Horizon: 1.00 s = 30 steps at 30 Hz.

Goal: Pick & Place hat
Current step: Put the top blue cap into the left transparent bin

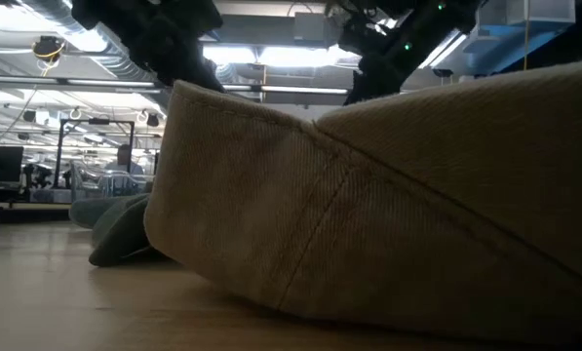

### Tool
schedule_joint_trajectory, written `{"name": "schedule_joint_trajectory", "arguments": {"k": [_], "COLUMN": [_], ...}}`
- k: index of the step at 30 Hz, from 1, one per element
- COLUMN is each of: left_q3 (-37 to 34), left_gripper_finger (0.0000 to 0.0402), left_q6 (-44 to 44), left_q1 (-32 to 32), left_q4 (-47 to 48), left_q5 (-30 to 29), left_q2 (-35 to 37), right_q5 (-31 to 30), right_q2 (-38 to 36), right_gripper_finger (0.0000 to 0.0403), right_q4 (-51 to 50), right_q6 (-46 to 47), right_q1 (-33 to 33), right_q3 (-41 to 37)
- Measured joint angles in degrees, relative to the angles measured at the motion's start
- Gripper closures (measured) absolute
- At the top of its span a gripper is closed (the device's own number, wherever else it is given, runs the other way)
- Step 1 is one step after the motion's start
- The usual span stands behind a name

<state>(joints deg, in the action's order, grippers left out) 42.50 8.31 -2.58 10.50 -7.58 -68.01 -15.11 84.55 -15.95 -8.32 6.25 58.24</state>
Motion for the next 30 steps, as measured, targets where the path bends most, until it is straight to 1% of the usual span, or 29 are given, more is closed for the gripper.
{"name": "schedule_joint_trajectory", "arguments": {"k": [2,4,8,11,15,18,22,24,26,27,30], "left_q3": [0.0,0.0,0.0,0.0,0.0,0.0,0.0,0.0,0.0,0.0,0.0], "left_gripper_finger": [0.0274,0.0274,0.0274,0.0274,0.0274,0.0274,0.0274,0.0274,0.0274,0.0274,0.0274], "left_q6": [-0.52,-1.83,-6.81,-10.04,-10.68,-8.92,0.88,5.1,6.24,5.74,1.32], "left_q1": [-0.83,-2.2,-5.95,-8.94,-11.52,-12.18,-12.65,-12.63,-12.57,-12.45,-11.65], "left_q4": [-0.43,0.06,1.55,3.59,7.65,9.25,9.34,9.29,9.25,9.24,9.24], "left_q5": [-0.15,-0.14,-0.27,-0.27,-0.08,0.23,0.13,0.14,0.19,0.17,0.11], "left_q2": [-0.44,-0.94,-1.73,-2.08,-2.09,-2.09,-2.09,-2.09,-2.09,-2.09,-2.09], "right_q5": [0.26,0.61,5.66,8.22,9.8,10.88,11.05,12.55,15.39,16.54,17.26], "right_q2": [0.0,0.0,0.02,0.02,0.07,0.07,0.07,0.07,0.2,0.29,0.59], "right_gripper_finger": [0.0187,0.0187,0.0187,0.0187,0.0187,0.0187,0.0187,0.0187,0.0187,0.0187,0.0187], "right_q4": [3.24,4.19,5.55,8.58,14.26,19.39,22.43,21.82,20.38,19.63,18.71], "right_q6": [-3.01,-4.02,-3.43,0.04,6.94,11.61,15.49,14.23,10.19,7.39,0.97], "right_q1": [0.93,2.99,7.8,10.34,12.01,12.38,12.33,12.27,11.9,11.57,10.27], "right_q3": [-1.33,-1.62,-1.62,-1.62,-1.62,-1.62,-1.62,-1.62,-1.62,-1.62,-1.62]}}
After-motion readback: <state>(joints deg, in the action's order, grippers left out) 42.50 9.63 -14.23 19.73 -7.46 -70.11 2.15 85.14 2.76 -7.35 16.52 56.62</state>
